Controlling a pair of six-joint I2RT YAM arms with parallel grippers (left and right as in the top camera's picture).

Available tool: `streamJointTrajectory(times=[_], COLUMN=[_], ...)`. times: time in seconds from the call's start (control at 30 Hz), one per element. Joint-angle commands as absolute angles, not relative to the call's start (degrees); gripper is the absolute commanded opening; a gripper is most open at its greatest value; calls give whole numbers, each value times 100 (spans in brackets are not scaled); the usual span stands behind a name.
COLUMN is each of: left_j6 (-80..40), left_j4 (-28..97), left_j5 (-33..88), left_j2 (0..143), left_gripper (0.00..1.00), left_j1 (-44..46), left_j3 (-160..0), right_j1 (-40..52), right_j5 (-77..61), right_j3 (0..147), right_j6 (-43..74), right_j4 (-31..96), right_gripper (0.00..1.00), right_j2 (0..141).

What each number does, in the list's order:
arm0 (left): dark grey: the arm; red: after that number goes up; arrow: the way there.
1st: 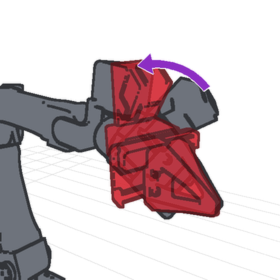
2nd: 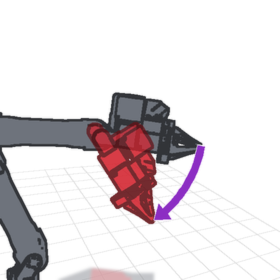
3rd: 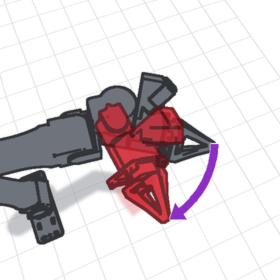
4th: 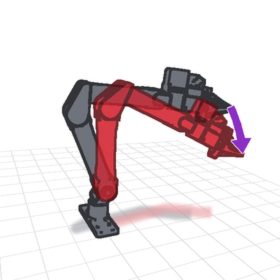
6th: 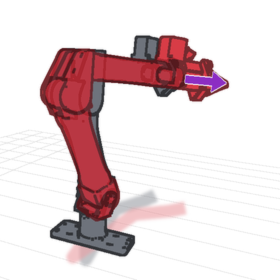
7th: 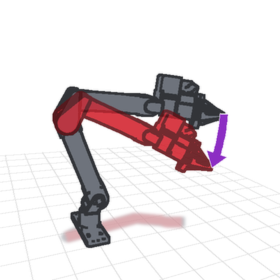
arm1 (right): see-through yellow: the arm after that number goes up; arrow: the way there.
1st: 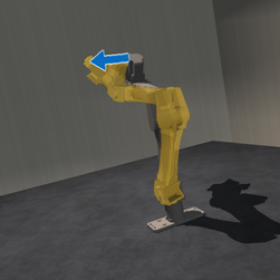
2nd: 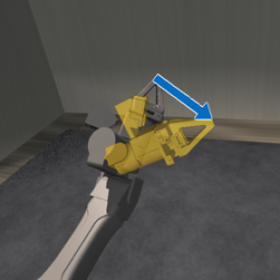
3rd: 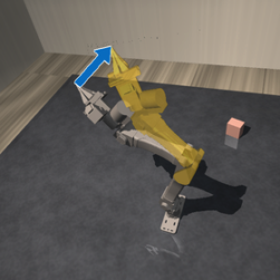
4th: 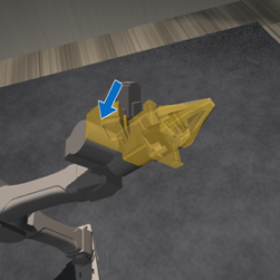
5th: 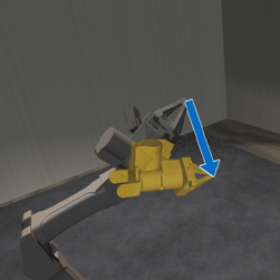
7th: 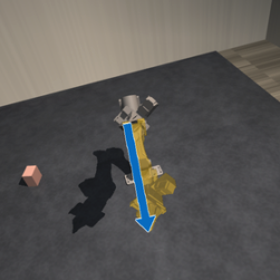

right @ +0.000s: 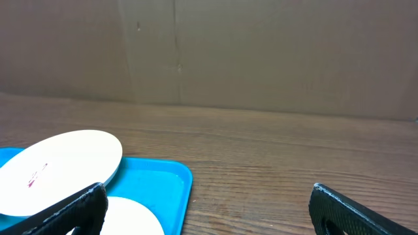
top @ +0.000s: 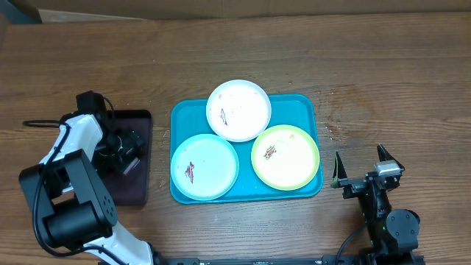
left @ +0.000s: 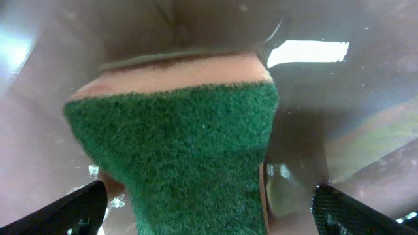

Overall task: Clean dirty plates on tray and stack at the side
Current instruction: 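Grasp the green-and-pink sponge with the left gripper, then dip and wet the sponge in the black tray's water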

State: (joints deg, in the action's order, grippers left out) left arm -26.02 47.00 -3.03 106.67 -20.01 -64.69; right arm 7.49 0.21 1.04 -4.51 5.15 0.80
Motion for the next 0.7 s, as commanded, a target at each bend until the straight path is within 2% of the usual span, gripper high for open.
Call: streamJointTrajectory(times=[0.0, 0.07, 0.2, 0.27, 0.43, 0.53, 0.57, 0.63, 0.67], left_j6=[-2615, -2617, -2620, -2620, -2622, -2620, -2620, -2620, -2620], left_j4=[4663, 4646, 4617, 4617, 4615, 4622, 4622, 4624, 4622], left_j5=[-274, -274, -274, -274, -272, -272, -272, -272, -272], left_j2=[10801, 10801, 10801, 10801, 10801, 10801, 10801, 10801, 10801], left_gripper=[97, 92, 90, 82, 82, 90, 90, 81, 71], left_j1=[-2088, -2115, -2185, -2224, -2265, -2263, -2263, -2263, -2263], left_j3=[-6560, -6560, -6560, -6560, -6560, -6560, -6560, -6560, -6560], right_j1=[738, 738, 738, 738, 738, 738, 738, 738, 738], right_j5=[-10, -10, -10, -10, -10, -10, -10, -10, -10], right_j3=[47, 47, 47, 47, 47, 47, 47, 47, 47], right_j6=[-456, -456, -454, -456, -456, -456, -456, -456, -456], right_j4=[484, 484, 484, 484, 484, 484, 484, 484, 484], right_gripper=[100, 100, 100, 100, 100, 100, 100, 100, 100], right_j2=[27, 27, 27, 27, 27, 27, 27, 27, 27])
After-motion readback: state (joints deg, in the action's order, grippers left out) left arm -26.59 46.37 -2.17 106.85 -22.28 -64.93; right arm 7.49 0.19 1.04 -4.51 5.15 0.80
